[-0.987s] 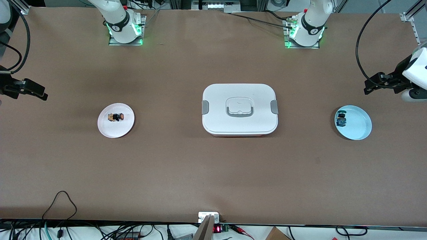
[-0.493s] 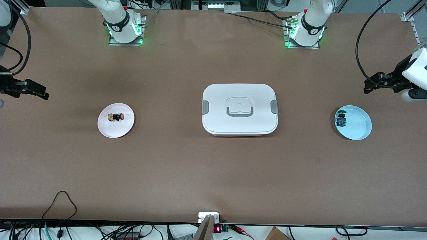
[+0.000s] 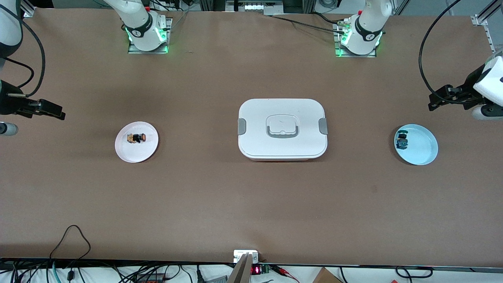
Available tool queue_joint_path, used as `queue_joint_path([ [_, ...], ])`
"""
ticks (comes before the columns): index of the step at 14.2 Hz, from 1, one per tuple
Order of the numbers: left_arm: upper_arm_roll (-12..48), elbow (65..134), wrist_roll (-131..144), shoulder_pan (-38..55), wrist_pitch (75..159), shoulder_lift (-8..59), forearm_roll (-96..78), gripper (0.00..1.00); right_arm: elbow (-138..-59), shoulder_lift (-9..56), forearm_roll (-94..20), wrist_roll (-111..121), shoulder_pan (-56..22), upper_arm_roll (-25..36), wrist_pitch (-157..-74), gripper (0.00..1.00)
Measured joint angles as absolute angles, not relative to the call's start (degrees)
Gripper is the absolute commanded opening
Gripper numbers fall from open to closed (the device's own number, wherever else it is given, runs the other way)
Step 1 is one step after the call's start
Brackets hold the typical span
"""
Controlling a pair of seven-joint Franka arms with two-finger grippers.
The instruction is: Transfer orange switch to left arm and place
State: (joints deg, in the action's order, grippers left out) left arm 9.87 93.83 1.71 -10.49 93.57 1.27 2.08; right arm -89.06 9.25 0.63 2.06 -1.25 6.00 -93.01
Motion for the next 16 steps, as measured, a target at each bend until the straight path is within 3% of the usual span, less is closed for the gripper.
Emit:
queue_joint_path([
  [9, 9.9, 93.8, 1.7, -10.5, 93.5, 1.3, 2.1, 1.0, -89.1, 14.3, 0.6, 2.0, -2.6, 5.7, -94.9, 1.0],
  [16, 9.9, 93.8, 1.7, -10.5, 93.5, 1.3, 2.1, 1.0, -92.8, 20.0, 0.1, -0.3, -7.1, 5.4, -102.9, 1.0],
])
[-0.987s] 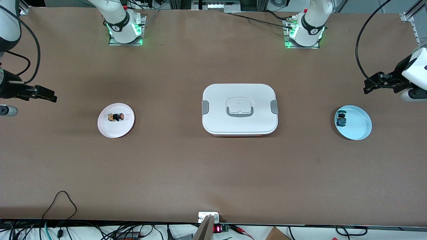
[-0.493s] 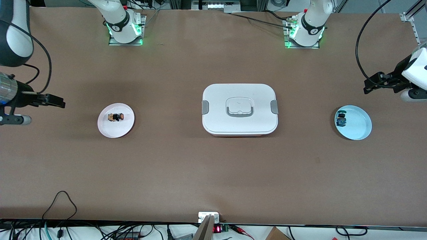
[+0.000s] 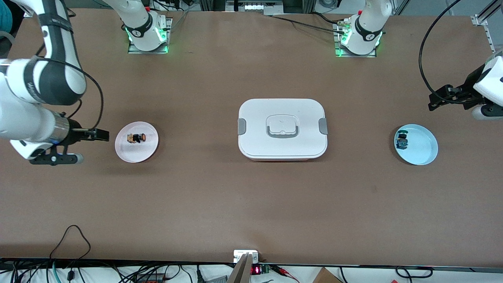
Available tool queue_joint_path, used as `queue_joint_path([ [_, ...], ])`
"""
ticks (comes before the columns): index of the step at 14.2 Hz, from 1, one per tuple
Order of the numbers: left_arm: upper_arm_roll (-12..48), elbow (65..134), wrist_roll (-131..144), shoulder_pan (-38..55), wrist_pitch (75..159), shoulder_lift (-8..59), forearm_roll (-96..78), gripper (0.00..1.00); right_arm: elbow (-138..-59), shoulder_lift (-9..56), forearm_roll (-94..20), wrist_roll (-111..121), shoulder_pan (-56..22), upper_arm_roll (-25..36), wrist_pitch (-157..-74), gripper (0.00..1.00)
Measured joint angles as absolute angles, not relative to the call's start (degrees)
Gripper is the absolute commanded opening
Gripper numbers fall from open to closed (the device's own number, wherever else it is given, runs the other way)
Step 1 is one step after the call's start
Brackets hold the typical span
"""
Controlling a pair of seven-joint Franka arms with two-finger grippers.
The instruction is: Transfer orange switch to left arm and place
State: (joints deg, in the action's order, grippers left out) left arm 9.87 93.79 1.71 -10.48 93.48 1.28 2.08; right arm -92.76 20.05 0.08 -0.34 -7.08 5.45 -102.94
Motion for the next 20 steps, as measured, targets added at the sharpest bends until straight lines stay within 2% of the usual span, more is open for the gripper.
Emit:
queue_joint_path([
  [11, 9.9, 93.8, 1.7, -10.5, 93.5, 1.3, 2.1, 1.0, -109.1, 21.9, -0.1, 2.8, -6.9, 5.6, -119.9, 1.0],
  [20, 9.9, 93.8, 1.7, -10.5, 93.5, 1.3, 2.1, 1.0, -111.5, 25.8, -0.4, 10.8, -7.0, 5.4, -121.9, 1.0],
])
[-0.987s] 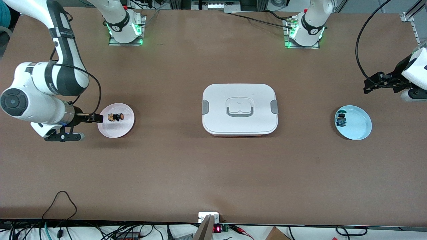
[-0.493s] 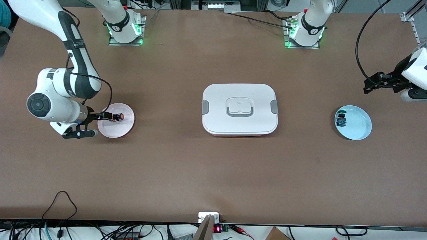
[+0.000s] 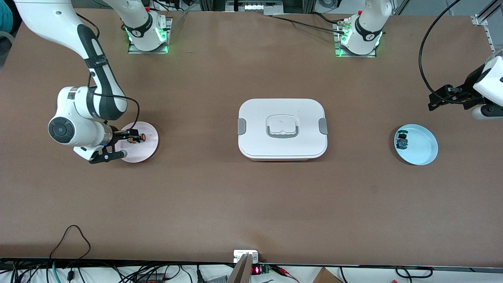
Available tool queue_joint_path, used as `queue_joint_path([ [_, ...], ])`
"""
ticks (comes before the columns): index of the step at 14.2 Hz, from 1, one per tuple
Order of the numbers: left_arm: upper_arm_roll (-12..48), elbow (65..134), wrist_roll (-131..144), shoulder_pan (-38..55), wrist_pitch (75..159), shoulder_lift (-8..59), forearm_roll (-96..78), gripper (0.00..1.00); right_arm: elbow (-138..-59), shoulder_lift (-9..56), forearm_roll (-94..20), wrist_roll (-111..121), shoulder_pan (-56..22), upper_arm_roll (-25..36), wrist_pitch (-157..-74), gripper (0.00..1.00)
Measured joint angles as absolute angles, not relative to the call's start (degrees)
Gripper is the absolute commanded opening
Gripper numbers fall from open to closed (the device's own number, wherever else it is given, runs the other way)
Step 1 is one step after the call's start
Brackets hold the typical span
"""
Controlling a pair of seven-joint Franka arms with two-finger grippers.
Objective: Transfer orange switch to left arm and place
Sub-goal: 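Lower the right gripper over the orange switch on the white plate, then close the right gripper on the orange switch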
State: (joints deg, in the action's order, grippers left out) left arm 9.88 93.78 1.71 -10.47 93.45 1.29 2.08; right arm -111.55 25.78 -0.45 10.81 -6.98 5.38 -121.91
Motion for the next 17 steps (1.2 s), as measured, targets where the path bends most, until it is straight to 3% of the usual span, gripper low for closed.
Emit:
queue_joint_path([
  [5, 9.9, 93.8, 1.7, -10.5, 93.4, 1.3, 2.1, 1.0, -111.6, 27.5, -6.1, 11.0, -7.0, 5.3, -123.0, 1.0],
  [17, 9.9, 93.1, 1.7, -10.5, 93.4, 1.9, 2.1, 1.0, -111.7, 30.0, -6.7, 8.5, -7.0, 5.3, -124.5, 1.0],
])
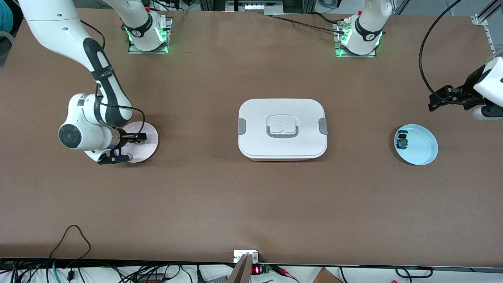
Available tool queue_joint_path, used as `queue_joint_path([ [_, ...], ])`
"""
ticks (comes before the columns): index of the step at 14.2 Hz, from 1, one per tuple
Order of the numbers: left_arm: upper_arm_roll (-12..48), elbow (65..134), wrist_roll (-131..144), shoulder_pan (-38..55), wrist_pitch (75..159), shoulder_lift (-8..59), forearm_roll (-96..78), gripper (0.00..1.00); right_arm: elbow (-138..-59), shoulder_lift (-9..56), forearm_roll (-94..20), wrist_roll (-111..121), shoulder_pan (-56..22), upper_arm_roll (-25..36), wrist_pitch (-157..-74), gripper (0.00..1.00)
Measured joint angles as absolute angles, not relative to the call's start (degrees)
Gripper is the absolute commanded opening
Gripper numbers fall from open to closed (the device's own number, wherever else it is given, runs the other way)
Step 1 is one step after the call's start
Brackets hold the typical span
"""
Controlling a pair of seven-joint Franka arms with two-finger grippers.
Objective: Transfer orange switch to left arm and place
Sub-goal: 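Close the right gripper on the orange switch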
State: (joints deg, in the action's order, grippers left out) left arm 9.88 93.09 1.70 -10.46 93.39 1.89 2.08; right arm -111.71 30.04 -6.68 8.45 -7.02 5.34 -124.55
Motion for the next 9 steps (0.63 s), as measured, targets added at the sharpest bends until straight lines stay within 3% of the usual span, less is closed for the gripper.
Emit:
queue_joint_path([
  [7, 9.9, 92.6, 1.7, -10.5, 93.4, 2.2, 2.1, 1.0, -113.5, 30.4, -6.7, 8.4, -7.0, 5.3, -126.2, 1.0],
  [8, 9.9, 92.6, 1.7, -10.5, 93.4, 2.2, 2.1, 1.0, -114.1, 30.4, -6.7, 8.4, -7.0, 5.3, -127.0, 0.94],
  [9, 9.9, 92.6, 1.7, -10.5, 93.4, 2.2, 2.1, 1.0, -114.6, 30.4, -6.7, 8.4, -7.0, 5.3, -127.6, 0.59],
])
